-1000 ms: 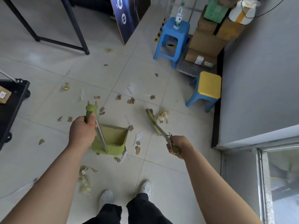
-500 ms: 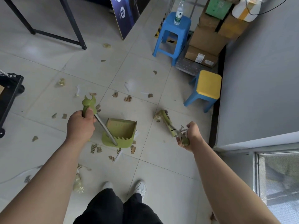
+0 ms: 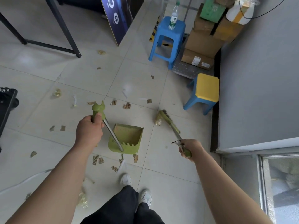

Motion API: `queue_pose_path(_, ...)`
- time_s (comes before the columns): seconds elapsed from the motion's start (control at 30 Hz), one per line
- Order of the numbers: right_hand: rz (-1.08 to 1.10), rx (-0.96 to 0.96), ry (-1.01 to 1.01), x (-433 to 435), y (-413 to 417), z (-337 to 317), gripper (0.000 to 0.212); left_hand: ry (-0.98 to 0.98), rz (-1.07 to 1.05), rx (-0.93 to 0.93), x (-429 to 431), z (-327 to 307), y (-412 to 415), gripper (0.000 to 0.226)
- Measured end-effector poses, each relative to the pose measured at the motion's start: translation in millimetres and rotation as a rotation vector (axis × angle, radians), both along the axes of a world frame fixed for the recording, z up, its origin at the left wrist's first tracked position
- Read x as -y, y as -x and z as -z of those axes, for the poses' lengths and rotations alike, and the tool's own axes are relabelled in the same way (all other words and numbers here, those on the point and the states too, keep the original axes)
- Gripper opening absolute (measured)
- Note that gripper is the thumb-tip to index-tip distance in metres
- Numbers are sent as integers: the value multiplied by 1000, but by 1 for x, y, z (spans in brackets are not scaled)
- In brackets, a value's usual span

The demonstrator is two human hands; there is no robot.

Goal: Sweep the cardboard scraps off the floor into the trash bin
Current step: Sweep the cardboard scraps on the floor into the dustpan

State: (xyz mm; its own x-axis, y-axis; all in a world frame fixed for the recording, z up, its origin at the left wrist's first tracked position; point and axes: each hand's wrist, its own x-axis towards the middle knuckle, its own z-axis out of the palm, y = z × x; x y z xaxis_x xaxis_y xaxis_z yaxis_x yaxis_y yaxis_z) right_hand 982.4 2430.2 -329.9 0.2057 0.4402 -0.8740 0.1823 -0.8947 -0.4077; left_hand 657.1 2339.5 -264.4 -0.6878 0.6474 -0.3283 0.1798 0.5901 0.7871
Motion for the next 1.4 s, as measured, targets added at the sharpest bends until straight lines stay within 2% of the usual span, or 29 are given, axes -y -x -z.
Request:
queue_pose_path(0.17, -68, 7, -46, -20, 27, 8, 7, 16, 23, -22, -13, 2, 26, 43)
queue_pose_path(0.43, -160, -35, 57, -9, 84, 27, 14, 3, 19, -48, -12, 13, 64, 41)
queue_pose_path(0.5, -208, -15, 63, 1, 93, 26, 13, -1, 5, -37, -10, 14, 71, 42)
queue_pose_path(0.6, -158, -70, 93, 7, 99, 17, 7, -3, -11, -30, -8, 12, 79, 41)
queue_pose_path(0.77, -195, -127, 88, 10, 108, -7, 8, -5, -15, -32, -9, 3, 87, 40)
queue_pose_path(0.9, -205, -194, 162, 6, 109, -16, 4, -24, -34, -31, -7, -3, 88, 39)
queue_pose_path(1.0, -140, -285, 193, 0, 102, -20, 9, -26, -28, -43, -9, -7, 87, 40)
queue_pose_path(1.17, -33, -421, 230, -5, 82, -20, 39, -47, -34, -48, -17, -10, 75, 40)
queue_pose_path(1.23, 41, -466, 239, -11, 74, -23, 34, -46, -43, -48, -23, -10, 68, 41)
queue_pose_path(1.3, 18, -420, 244, -22, 65, -25, 22, -41, -53, -43, -28, -10, 59, 41)
queue_pose_path(1.4, -32, -343, 269, -38, 50, -24, 28, -34, -65, -40, -39, -11, 44, 41)
